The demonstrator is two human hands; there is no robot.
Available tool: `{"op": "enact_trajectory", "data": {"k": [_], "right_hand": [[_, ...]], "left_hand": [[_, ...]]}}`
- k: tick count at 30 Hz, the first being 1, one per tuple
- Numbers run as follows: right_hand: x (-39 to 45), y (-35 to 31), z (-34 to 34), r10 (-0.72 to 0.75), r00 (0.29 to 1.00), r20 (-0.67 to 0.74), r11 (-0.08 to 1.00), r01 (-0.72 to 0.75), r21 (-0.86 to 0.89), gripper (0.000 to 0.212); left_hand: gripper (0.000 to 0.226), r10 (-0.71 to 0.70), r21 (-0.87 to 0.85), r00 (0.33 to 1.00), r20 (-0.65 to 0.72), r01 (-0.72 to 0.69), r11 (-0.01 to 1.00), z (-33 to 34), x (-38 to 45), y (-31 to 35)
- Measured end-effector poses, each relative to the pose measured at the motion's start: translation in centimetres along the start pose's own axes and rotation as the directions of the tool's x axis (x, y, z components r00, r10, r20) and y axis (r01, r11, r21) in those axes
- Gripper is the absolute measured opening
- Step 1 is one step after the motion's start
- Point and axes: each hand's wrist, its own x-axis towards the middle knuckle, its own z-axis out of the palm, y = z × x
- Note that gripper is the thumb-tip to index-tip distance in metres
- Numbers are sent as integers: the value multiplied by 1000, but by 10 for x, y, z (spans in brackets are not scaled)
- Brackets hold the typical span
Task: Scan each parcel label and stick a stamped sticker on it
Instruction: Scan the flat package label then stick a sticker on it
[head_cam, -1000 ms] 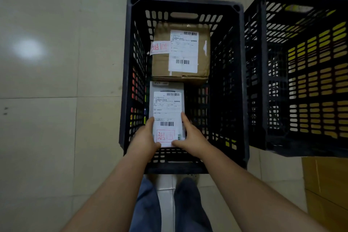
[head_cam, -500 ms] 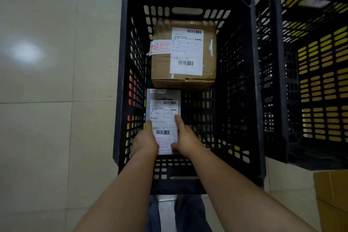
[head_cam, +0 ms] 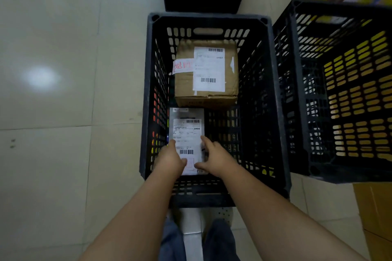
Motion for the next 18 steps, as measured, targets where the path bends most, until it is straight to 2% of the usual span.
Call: {"op": "enact_trajectory", "data": {"k": [3,6,9,14,18], "right_hand": [[-56,-16,-31,-5,999,-44,1000,6,26,89],[-121,-40,-69,-72,989,-130,996,77,34,78],[-186,-72,-110,-170,949,-267,985,174,-8,72],[-290,-114,-160,-246,831,-500,965,258,-45,65],[-376,-128,-176,-159,723,-673,976,218,4,64]], "left_hand": [[62,100,-75,994,-50,-104,992,-40,-55,7],[57,248,-83,965,-89,-255,963,-89,-122,21],[50,437,45,889,-136,-435,899,-142,-186,33],[52,724,313,666,-180,-659,684,-221,-274,60],[63,910,399,393,-132,-820,411,-264,-316,103]]}}
